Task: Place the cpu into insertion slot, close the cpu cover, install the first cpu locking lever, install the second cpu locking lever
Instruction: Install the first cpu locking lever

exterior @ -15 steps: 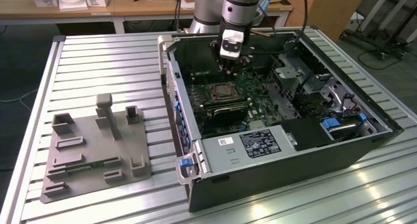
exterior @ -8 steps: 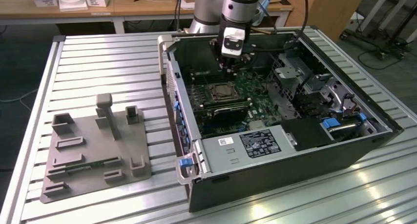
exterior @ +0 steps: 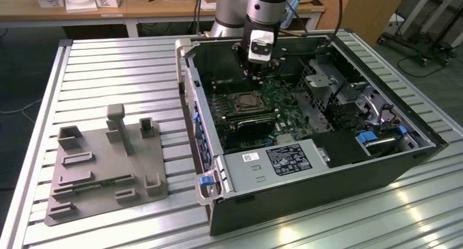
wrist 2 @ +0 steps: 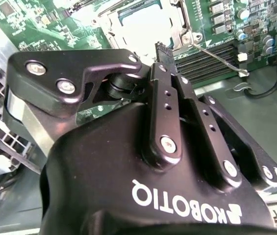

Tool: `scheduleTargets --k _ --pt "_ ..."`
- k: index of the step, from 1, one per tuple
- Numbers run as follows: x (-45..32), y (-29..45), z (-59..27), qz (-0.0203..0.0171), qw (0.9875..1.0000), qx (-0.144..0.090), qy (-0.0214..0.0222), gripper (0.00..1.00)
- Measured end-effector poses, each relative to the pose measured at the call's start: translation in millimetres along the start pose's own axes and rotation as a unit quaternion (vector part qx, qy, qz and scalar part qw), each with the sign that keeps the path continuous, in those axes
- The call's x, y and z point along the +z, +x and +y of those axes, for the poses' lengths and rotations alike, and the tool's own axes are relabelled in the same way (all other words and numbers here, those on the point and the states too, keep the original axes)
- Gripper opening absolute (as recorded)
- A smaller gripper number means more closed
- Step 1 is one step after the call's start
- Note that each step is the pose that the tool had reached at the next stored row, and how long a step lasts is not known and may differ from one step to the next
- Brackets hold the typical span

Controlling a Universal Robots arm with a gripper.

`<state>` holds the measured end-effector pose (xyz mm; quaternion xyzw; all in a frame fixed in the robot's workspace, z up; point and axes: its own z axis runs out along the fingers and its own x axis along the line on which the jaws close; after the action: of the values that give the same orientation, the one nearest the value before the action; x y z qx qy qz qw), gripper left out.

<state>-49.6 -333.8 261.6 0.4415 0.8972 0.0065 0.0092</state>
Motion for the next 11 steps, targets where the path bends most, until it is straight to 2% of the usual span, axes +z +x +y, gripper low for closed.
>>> scheduleTargets --k 4,11 --pt "-0.1 0.0 0.0 0.0004 0.9998 -0.021 -0.0001 0.10" --pt "-0.1 1.5 -2.0 0.0006 0.9996 -0.028 -0.0003 0.10"
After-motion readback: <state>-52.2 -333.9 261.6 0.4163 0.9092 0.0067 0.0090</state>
